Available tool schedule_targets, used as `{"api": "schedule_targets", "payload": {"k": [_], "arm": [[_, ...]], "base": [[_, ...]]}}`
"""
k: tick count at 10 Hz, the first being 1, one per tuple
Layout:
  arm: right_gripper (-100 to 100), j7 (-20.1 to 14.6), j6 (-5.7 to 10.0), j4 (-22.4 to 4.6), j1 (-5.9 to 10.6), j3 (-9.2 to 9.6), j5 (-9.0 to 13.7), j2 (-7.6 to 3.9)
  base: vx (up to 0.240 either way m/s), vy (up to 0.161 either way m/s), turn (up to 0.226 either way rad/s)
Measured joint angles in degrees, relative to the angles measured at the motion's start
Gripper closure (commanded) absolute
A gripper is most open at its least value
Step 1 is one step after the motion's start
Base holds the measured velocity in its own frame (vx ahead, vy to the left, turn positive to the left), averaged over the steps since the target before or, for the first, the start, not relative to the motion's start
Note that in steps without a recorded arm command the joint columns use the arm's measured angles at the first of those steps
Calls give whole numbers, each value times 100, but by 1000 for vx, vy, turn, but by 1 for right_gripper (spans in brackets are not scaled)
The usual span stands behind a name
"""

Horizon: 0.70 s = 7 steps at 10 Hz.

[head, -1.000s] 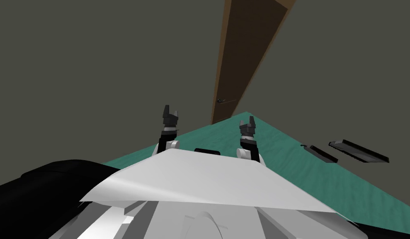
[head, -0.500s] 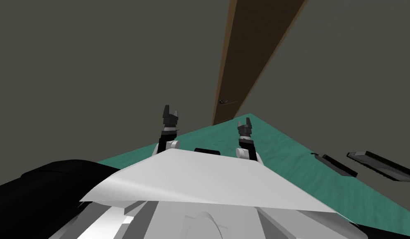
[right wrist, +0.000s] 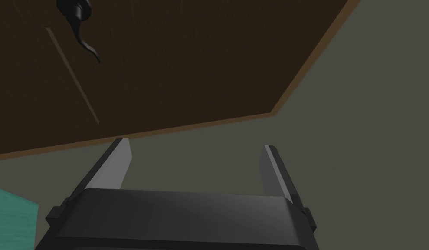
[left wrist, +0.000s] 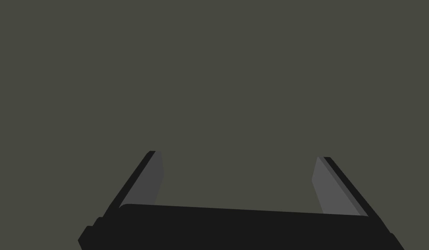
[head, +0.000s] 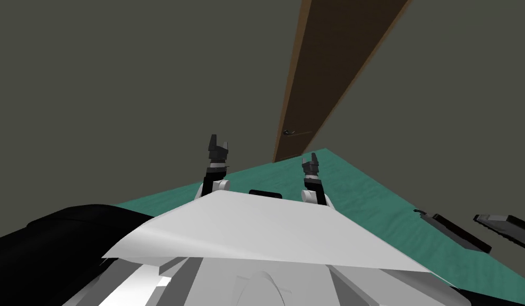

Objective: Pull the door open

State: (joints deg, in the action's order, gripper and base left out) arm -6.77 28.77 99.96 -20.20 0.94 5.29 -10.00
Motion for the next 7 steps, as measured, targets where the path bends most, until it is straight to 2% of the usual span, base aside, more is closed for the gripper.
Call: {"api": "schedule_targets", "payload": {"k": [7], "arm": [[-100, -127, 318, -1036, 371, 103, 148, -348]], "base": [[85, -56, 127]]}}
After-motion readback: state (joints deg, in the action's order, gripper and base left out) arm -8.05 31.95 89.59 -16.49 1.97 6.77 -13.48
